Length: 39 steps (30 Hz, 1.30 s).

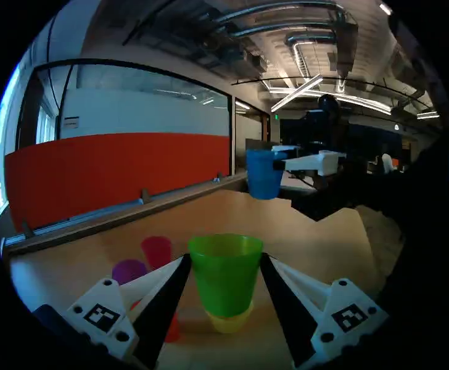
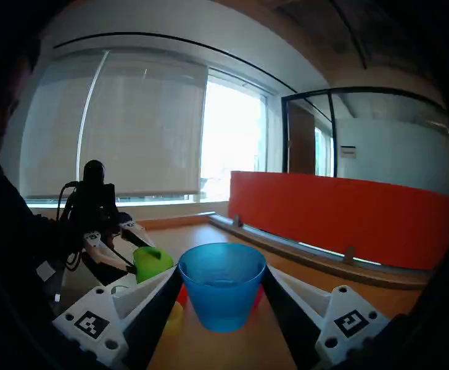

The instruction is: Pour water

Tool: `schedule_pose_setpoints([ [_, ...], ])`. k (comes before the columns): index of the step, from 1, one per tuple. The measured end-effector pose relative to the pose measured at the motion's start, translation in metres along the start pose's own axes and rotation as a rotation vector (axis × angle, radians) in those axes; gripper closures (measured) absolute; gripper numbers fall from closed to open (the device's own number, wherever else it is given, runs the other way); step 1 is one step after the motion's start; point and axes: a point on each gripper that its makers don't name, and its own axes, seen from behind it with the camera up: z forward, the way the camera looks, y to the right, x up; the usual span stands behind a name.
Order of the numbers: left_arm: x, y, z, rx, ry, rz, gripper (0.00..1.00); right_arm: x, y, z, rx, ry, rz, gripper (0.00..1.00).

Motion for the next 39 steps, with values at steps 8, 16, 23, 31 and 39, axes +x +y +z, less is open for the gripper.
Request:
schedule_pose_setpoints([
  [8, -0.041, 0.002, -0.015, 0.004, -0.14, 0.029, 0.18, -0.001, -0.002, 0.002, 0.004, 0.001, 0.0, 0.09],
  [16, -0.074, 0.001, -0.028, 0.015, -0.213, 0.01, 0.18, -0.004, 0.0, 0.001, 0.003, -0.002, 0.002, 0.09],
  [23, -0.1, 0.0, -0.034, 0.021, -0.265, -0.005, 0.18, -0.005, -0.001, 0.002, 0.004, -0.004, 0.003, 0.09],
  [31, -0.118, 0.0, -0.039, 0.026, -0.306, -0.005, 0.18, -0.007, 0.0, 0.003, 0.003, -0.006, 0.003, 0.09],
  [39, -0.131, 0.0, -0.044, 0.029, -0.327, -0.007, 0.18, -0.007, 0.0, 0.004, 0.004, -0.009, 0.001, 0.09],
])
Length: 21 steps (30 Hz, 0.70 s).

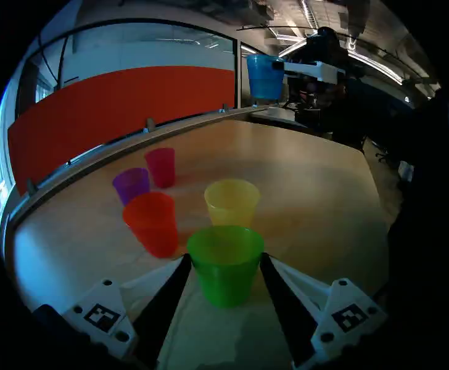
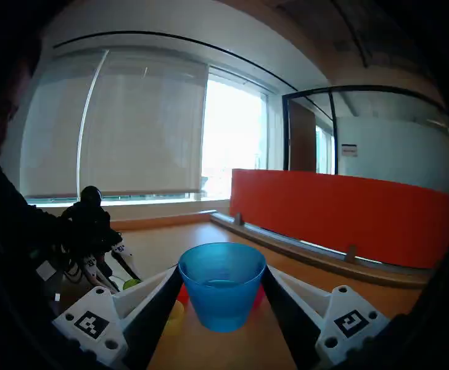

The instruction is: Pour water

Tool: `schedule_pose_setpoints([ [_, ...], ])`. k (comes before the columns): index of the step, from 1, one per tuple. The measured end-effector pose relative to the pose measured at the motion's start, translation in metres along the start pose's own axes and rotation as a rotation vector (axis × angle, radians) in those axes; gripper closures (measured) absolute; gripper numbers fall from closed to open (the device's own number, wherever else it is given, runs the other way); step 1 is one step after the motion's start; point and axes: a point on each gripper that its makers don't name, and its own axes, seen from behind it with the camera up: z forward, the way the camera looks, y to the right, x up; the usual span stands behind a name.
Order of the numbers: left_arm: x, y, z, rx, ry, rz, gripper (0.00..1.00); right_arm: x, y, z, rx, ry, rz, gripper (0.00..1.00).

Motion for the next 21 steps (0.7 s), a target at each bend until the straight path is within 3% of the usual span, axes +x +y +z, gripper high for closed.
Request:
schedule_pose_setpoints([
  [9, -0.009, -0.001, -0.011, 0.001, -0.003, -0.023, 0.18, 0.0, 0.0, 0.0, -0.002, -0.001, 0.001, 0.09],
  [21, -0.018, 0.001, -0.018, 0.005, -0.03, -0.003, 0.18, 0.001, -0.003, 0.001, 0.002, -0.006, -0.005, 0.09],
])
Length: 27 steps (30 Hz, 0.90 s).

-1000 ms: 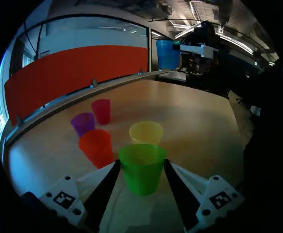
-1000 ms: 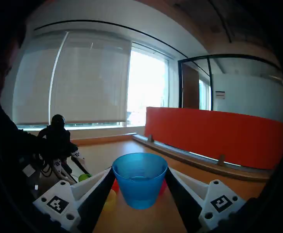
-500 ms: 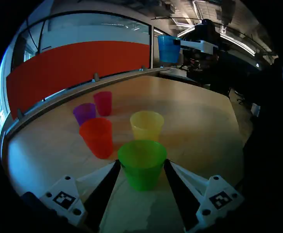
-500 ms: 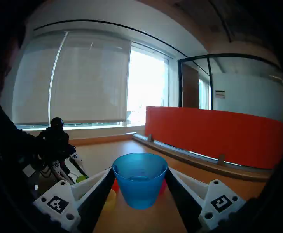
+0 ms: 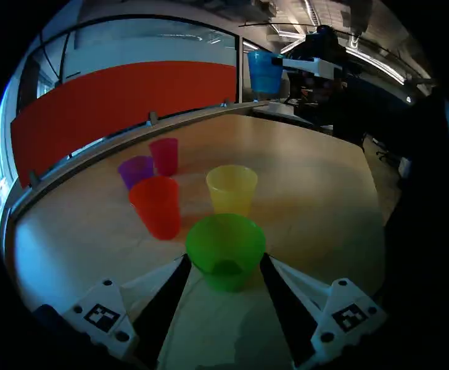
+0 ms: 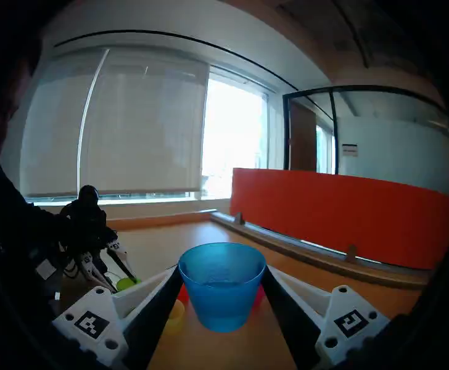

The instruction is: Pour water

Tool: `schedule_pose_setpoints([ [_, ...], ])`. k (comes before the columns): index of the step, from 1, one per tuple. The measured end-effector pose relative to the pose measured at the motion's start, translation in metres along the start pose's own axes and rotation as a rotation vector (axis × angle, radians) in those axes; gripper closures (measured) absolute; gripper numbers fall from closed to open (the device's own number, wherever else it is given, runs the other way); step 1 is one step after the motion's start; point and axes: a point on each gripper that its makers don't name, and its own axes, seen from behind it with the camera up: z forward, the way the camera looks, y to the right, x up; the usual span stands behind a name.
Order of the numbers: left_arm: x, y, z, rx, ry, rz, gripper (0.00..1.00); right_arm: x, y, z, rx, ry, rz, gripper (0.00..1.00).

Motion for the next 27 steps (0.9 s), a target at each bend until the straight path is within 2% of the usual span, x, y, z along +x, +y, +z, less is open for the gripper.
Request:
schedule_pose_setpoints([
  [2, 0.001, 0.0, 0.0, 0.004, -0.002, 0.008, 0.17, 0.0, 0.0, 0.0, 0.001, -0.001, 0.0, 0.09],
  [6, 0.003, -0.002, 0.003, 0.015, -0.003, 0.018, 0.05, -0.001, -0.001, 0.001, 0.003, -0.001, 0.0, 0.09],
  [8, 0.003, -0.004, 0.004, 0.022, -0.007, 0.018, 0.02, -0.002, -0.002, 0.002, 0.003, -0.002, -0.001, 0.09],
  [20, 0.009, 0.0, 0.013, -0.01, -0.002, -0.014, 0.02, -0.004, -0.001, 0.002, 0.001, -0.01, -0.005, 0.09],
  [27, 0.007, 0.001, 0.016, -0.015, -0.001, -0.015, 0.02, -0.004, 0.0, 0.001, -0.001, -0.01, -0.005, 0.09],
])
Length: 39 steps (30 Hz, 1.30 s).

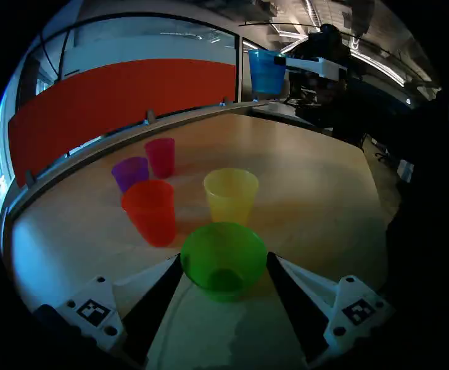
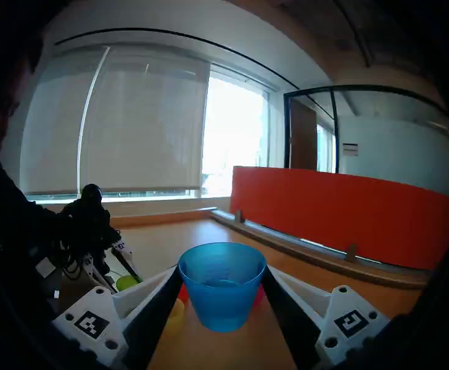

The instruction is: Pour water

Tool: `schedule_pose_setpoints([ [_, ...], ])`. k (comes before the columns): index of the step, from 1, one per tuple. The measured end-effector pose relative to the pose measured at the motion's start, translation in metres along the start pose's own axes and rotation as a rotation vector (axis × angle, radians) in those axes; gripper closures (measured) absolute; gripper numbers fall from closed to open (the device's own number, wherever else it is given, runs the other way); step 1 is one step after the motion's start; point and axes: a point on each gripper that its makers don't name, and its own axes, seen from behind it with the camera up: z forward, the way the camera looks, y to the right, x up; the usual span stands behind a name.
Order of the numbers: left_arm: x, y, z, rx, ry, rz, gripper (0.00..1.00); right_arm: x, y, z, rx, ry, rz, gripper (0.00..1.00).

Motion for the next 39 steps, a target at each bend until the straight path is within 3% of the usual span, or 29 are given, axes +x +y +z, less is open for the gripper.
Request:
schedule_pose_setpoints([
  [9, 0.003, -0.004, 0.003, 0.001, 0.014, -0.014, 0.04, 0.0, -0.002, 0.0, 0.001, -0.001, -0.003, 0.09],
  [11, 0.004, -0.003, 0.003, -0.006, 0.02, -0.02, 0.1, 0.0, -0.001, -0.001, 0.0, -0.001, -0.003, 0.09],
  [26, 0.007, -0.001, 0.005, 0.001, 0.048, -0.018, 0.11, 0.003, -0.006, 0.0, 0.005, 0.0, -0.005, 0.09],
  [30, 0.02, -0.002, -0.001, 0.004, 0.093, -0.023, 0.11, 0.004, -0.006, 0.0, 0.005, -0.001, -0.009, 0.09],
  [39, 0.079, -0.01, -0.028, 0.04, 0.247, -0.009, 0.11, 0.007, -0.009, 0.001, 0.008, 0.007, -0.009, 0.09],
])
